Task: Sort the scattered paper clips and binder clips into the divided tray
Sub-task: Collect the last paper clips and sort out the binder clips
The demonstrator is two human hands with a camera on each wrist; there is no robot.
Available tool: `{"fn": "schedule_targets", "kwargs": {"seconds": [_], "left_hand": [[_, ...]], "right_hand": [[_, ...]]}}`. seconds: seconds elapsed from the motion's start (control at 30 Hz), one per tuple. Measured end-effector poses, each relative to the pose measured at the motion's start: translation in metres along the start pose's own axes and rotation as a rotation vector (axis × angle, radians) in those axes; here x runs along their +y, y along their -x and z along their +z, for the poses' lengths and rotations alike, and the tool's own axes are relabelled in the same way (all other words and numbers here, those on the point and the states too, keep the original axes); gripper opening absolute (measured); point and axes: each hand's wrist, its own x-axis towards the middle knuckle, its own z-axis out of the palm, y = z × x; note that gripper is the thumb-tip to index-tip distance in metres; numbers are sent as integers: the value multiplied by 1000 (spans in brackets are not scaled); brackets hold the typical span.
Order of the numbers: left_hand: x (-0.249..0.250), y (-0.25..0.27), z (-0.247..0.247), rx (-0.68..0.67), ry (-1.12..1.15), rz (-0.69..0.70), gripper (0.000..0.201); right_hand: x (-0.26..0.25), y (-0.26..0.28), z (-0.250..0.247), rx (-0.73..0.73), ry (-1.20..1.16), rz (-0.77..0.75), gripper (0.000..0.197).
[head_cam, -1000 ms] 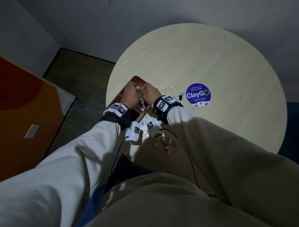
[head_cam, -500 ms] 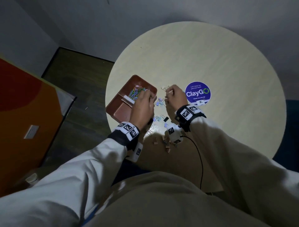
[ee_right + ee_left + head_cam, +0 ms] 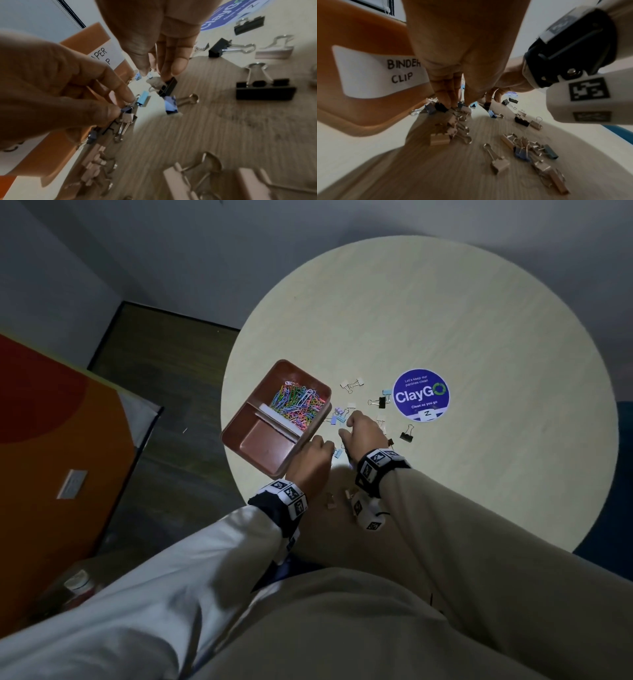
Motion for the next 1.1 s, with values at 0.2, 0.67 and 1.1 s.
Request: {"fn": "schedule_targets", "kwargs": {"seconds": [0.2,0.67,1.1], "left_hand": [[1,-3,-8,-34,30,-25,17],[10,-19,-3,-92,91,-113,29],[7,-20,-7,-128,244,-181,19]], "right_hand": [[-2,-10,6,-32,58,1,20],[16,1,-20,1,-284,-56,9],[-97,-13,-47,-71,-249,-418,16]]}}
